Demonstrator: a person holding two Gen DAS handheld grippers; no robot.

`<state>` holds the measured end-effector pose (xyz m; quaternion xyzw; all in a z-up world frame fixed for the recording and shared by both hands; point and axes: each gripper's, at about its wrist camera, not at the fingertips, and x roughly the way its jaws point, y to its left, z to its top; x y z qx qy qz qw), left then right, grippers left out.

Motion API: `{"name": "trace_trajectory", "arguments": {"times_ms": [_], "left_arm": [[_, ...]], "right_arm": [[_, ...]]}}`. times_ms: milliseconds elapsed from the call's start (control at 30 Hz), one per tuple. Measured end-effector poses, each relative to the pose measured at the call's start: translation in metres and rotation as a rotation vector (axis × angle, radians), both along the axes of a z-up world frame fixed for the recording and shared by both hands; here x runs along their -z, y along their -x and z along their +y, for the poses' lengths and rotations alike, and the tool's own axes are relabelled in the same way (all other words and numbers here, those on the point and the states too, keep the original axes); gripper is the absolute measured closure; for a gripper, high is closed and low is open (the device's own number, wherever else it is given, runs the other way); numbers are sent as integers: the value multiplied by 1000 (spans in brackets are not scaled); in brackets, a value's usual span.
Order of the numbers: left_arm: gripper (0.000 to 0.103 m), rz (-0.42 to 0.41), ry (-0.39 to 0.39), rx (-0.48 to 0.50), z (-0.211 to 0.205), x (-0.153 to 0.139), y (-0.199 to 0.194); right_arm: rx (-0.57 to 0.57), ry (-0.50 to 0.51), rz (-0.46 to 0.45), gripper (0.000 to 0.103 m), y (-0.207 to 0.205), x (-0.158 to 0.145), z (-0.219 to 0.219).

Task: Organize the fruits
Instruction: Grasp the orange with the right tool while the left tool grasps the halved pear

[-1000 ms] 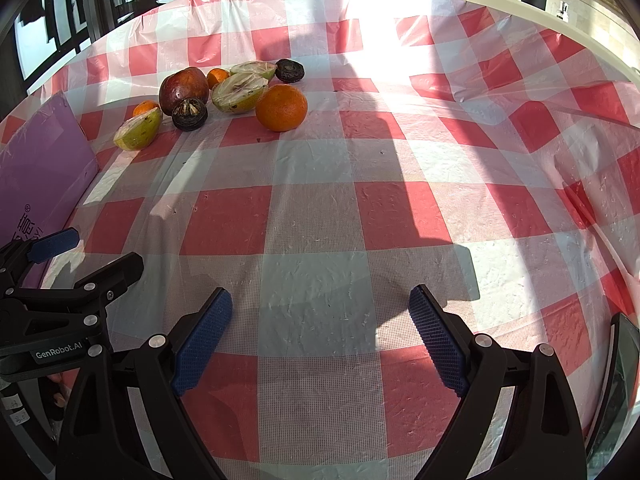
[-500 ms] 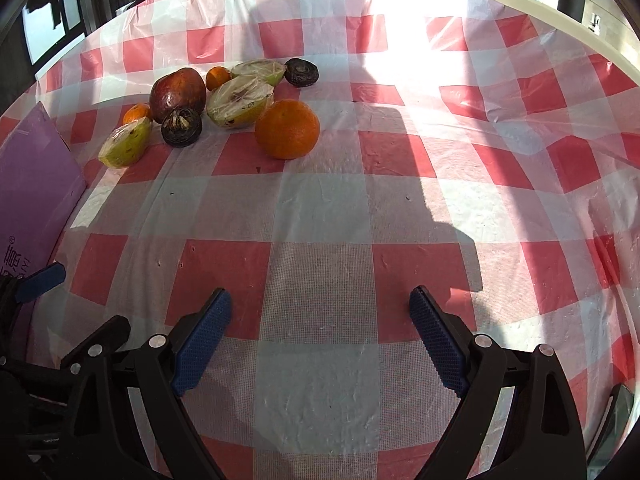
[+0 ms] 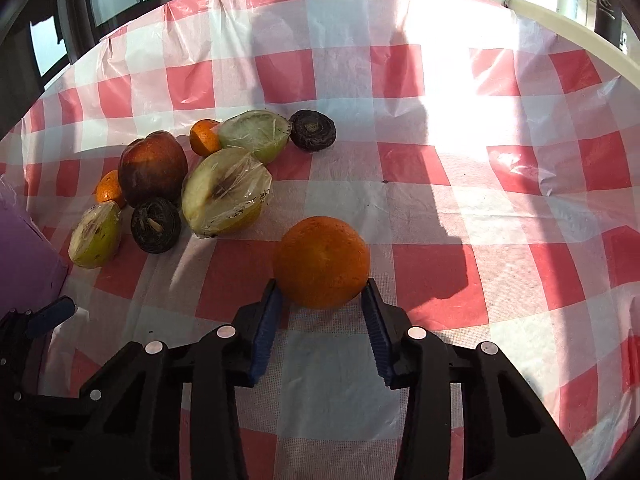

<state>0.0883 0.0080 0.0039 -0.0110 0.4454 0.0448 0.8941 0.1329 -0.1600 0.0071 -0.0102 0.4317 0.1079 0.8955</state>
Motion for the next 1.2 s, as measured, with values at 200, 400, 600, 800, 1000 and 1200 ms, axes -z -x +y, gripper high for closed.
{"name": "trace_trajectory", "arguments": {"times_ms": [200, 400, 600, 800, 1000, 1200], "left_arm": [[9, -6, 6, -104, 15, -3, -47], [16, -4, 9, -90, 30, -3, -71], [40, -43, 45, -69, 36, -9, -62], [40, -107, 30, -6, -3, -17, 17], [40, -185, 57, 63, -24, -24, 111], [40, -175, 96, 59, -18, -21, 141]], "right_arm": [[55, -111, -8, 63, -1, -1, -22], [36, -155, -2, 63, -2, 1, -23], [39, -188, -2, 63, -2, 3, -28], [58, -170, -36, 81, 12, -2, -29], [90, -186, -49, 94, 84, -4, -46], [114, -215, -28, 40, 106, -2, -64]]}}
